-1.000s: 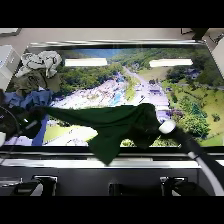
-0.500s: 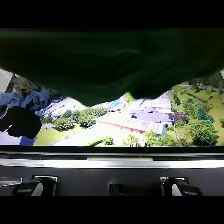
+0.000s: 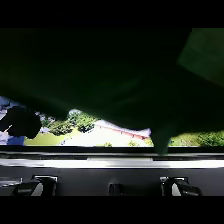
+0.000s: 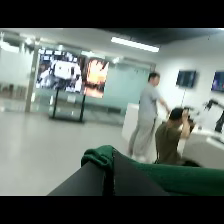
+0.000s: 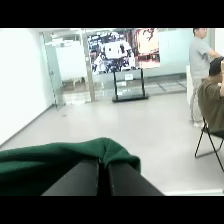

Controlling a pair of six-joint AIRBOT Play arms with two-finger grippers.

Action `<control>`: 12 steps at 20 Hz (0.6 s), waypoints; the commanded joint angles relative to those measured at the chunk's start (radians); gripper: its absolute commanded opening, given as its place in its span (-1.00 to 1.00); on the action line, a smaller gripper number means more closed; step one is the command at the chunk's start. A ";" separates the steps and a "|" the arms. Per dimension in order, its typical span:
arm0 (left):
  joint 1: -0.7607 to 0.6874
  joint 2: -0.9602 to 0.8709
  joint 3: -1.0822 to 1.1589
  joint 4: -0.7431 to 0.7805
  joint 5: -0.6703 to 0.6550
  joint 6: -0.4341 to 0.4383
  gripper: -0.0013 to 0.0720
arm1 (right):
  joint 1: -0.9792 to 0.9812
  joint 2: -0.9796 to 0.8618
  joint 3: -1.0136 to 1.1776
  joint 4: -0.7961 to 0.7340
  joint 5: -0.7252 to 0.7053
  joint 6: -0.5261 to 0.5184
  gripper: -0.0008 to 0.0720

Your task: Fold the clothes and pants, and hang the long-sleeved shirts on hangers.

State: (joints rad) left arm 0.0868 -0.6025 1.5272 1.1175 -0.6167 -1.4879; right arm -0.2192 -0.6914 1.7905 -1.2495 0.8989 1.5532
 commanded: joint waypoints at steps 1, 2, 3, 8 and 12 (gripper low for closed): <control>-0.001 -0.107 -0.006 0.059 -0.170 0.000 -0.91 | 0.000 -0.102 -0.012 -0.005 0.293 0.027 -0.84; -0.001 -0.161 -0.033 0.073 -0.197 0.001 -0.91 | 0.000 -0.168 -0.040 -0.006 0.389 0.044 -0.84; -0.001 -0.225 -0.075 0.081 -0.205 0.004 -0.91 | 0.000 -0.237 -0.079 -0.005 0.435 0.052 -0.84; 0.000 -0.628 -0.296 0.080 -0.139 0.068 -0.91 | 0.000 -0.673 -0.356 0.256 0.156 0.116 -0.84; -0.003 -0.871 -0.263 -0.033 -0.088 0.014 -0.91 | 0.001 -0.951 -0.363 0.617 0.059 0.135 -0.84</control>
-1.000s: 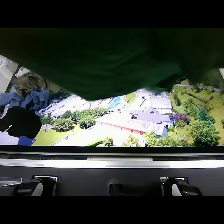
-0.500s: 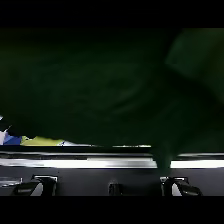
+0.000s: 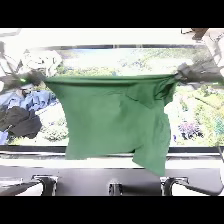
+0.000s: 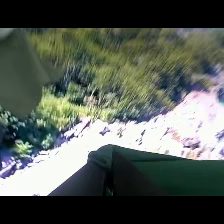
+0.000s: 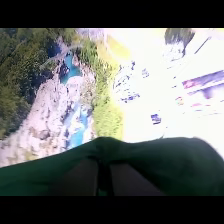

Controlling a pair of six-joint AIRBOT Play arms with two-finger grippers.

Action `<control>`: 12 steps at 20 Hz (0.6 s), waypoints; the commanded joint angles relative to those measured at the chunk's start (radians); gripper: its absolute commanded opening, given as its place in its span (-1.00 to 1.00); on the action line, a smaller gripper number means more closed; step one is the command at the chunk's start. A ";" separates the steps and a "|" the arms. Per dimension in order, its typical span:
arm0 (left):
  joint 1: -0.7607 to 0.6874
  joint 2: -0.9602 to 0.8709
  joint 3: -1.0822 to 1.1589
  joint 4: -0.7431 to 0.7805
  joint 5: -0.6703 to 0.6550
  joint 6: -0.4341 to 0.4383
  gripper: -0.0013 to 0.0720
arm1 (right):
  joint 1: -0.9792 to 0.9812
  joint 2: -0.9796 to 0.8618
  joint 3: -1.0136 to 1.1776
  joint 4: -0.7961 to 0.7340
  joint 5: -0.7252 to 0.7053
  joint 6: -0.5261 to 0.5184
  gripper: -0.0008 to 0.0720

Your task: Fold the clothes and pants, and hang the long-sleeved shirts on hangers.

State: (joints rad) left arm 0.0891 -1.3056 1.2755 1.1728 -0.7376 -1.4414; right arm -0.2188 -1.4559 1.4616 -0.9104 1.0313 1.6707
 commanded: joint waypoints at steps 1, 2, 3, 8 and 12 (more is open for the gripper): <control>-0.014 -0.200 -0.011 -0.129 0.044 -0.032 -0.91 | 0.006 -0.223 -0.034 0.306 -0.069 0.010 -0.84; -0.026 -0.227 -0.011 -0.151 0.053 -0.032 -0.90 | 0.015 -0.251 -0.034 0.299 -0.064 -0.004 -0.84; -0.041 -0.249 -0.011 -0.154 0.057 -0.032 -0.90 | 0.020 -0.270 -0.035 0.286 -0.059 -0.036 -0.84; -0.057 -0.264 0.023 -0.153 -0.108 -0.050 -0.18 | -0.042 -0.247 -0.004 0.260 0.005 -0.129 -0.48; 0.165 -0.259 0.152 -0.108 -0.644 -0.048 0.80 | -0.257 -0.135 0.061 0.004 0.349 -0.106 0.93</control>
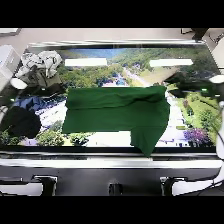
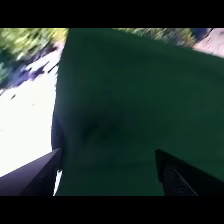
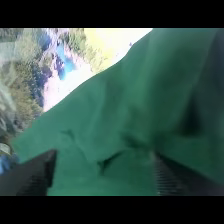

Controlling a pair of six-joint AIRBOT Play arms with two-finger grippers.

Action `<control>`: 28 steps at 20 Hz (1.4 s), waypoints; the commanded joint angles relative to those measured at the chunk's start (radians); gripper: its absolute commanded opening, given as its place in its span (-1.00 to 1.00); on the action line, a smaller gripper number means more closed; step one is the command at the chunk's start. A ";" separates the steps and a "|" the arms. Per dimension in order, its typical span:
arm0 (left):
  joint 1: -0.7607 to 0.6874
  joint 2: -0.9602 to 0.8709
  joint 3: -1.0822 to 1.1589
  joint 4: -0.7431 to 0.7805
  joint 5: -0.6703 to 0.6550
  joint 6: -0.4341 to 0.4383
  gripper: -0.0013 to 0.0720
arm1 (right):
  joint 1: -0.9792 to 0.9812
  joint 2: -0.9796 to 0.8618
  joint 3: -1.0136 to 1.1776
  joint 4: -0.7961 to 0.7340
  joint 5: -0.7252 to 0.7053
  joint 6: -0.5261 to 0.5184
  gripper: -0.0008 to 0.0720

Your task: Fold the clothes and pants, and hang the long-sleeved shirts on hangers.

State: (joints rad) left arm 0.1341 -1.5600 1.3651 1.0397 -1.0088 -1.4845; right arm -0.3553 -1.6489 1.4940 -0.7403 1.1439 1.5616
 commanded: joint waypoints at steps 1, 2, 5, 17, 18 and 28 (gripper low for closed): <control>0.180 -0.004 0.042 0.026 -0.486 -0.007 0.80 | -0.163 0.082 0.016 -0.271 0.344 0.021 0.93; 0.233 -0.003 -0.005 0.026 -0.559 -0.003 0.80 | -0.190 0.105 -0.014 -0.358 0.422 0.010 0.93; 0.323 0.017 -0.270 -0.005 -0.544 0.094 0.41 | -0.221 0.201 -0.203 -0.509 0.452 -0.016 0.89; 0.224 0.002 -0.527 -0.299 -0.228 0.318 0.23 | -0.220 0.261 -0.368 -0.439 0.428 -0.034 0.88; 0.209 0.000 -0.527 -0.299 -0.231 0.318 0.23 | -0.220 0.261 -0.368 -0.439 0.424 -0.034 0.87; 0.185 0.002 -0.527 -0.299 -0.292 0.359 -0.91 | -0.220 0.250 -0.513 -0.366 0.241 -0.059 0.61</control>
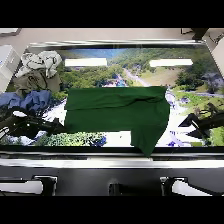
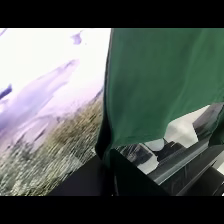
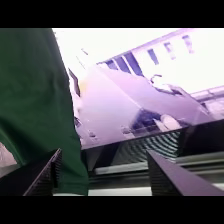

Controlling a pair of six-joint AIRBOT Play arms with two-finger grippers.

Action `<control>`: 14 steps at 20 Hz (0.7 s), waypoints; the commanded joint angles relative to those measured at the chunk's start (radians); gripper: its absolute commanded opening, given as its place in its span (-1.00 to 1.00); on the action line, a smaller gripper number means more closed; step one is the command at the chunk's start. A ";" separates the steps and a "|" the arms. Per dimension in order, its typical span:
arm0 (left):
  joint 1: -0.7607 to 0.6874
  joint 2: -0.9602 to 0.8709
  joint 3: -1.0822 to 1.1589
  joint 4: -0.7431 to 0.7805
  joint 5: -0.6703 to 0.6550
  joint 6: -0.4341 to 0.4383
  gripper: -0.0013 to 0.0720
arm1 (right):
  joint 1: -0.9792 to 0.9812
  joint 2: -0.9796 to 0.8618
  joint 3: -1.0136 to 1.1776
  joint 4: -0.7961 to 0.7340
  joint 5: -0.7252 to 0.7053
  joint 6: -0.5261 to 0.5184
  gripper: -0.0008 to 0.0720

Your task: Fold the clothes and pants, and hang the long-sleeved shirts on hangers.

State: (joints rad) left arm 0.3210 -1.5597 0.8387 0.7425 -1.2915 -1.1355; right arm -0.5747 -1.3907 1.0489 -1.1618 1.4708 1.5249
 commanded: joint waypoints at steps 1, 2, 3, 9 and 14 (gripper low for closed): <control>-0.002 0.004 0.000 -0.002 -0.010 0.010 -0.91 | 0.001 -0.021 -0.093 0.096 -0.110 -0.043 0.59; -0.002 0.007 0.000 -0.002 -0.010 0.010 -0.91 | 0.001 -0.042 -0.114 0.145 -0.132 -0.064 0.58; -0.002 0.010 0.000 -0.002 -0.010 0.010 -0.91 | 0.001 -0.062 -0.127 0.187 -0.154 -0.079 0.58; -0.003 0.022 0.000 -0.003 -0.021 0.006 -0.91 | 0.118 -0.135 -0.137 0.267 -0.309 -0.094 0.50; -0.003 0.027 0.018 -0.003 -0.017 0.006 -0.91 | 0.163 -0.134 -0.135 0.286 -0.333 -0.044 -0.16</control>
State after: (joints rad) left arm 0.3180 -1.5352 0.8452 0.7399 -1.3090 -1.1282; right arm -0.4362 -1.5208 0.9154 -0.8928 1.1641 1.4593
